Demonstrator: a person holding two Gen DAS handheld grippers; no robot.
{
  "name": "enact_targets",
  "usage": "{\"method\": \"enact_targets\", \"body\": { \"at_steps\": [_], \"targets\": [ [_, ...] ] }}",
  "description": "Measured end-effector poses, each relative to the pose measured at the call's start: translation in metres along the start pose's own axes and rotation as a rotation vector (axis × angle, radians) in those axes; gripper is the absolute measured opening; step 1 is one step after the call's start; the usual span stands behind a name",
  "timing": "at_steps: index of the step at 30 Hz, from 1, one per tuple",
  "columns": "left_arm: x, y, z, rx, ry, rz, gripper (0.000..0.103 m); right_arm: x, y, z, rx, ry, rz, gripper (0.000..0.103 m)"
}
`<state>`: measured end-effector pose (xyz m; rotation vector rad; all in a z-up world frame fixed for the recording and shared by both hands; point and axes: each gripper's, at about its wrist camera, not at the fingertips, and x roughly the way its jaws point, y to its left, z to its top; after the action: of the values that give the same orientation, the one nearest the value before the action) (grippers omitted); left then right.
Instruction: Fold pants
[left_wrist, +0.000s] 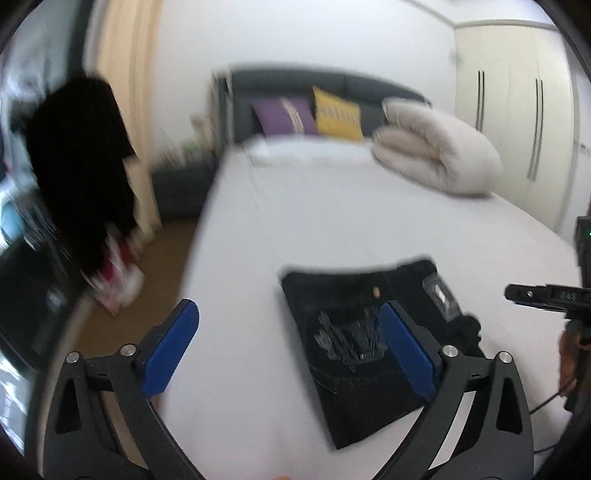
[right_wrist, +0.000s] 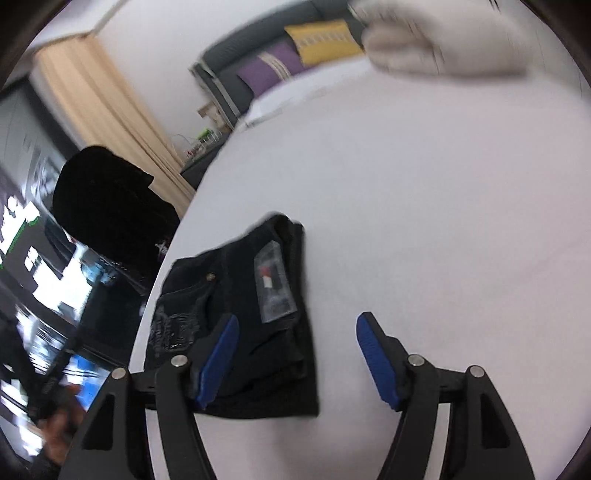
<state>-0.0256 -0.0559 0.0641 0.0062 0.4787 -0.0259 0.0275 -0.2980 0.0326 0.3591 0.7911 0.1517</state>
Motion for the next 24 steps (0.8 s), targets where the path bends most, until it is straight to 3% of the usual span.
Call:
{"method": "enact_targets", "body": {
  "at_steps": [2, 5, 8, 12, 16, 19, 24],
  "targets": [
    [-0.04, -0.004, 0.01, -0.008, -0.064, 0.051, 0.103, -0.023, 0.029, -0.002, -0.055, -0.078, -0.028, 0.084],
    [-0.076, -0.01, 0.015, -0.034, -0.052, 0.139, 0.103, -0.066, 0.066, -0.008, -0.142, -0.229, -0.069, 0.099],
    [-0.101, -0.01, 0.019, -0.054, -0.007, 0.109, 0.103, -0.106, 0.089, -0.017, -0.211, -0.366, -0.085, 0.103],
    [-0.128, -0.016, 0.01, -0.083, 0.066, 0.084, 0.103, -0.136, 0.116, -0.019, -0.295, -0.43, -0.129, 0.103],
    [-0.149, -0.027, -0.007, -0.071, 0.132, 0.077, 0.103, -0.162, 0.128, -0.033, -0.313, -0.437, -0.127, 0.103],
    [-0.145, -0.034, -0.024, -0.096, 0.185, 0.045, 0.103, -0.169, 0.126, -0.045, -0.29, -0.378, -0.128, 0.103],
    [-0.132, -0.045, -0.047, -0.101, 0.252, 0.037, 0.103, -0.155, 0.111, -0.062, -0.181, -0.251, -0.203, 0.103]
  ]
}}
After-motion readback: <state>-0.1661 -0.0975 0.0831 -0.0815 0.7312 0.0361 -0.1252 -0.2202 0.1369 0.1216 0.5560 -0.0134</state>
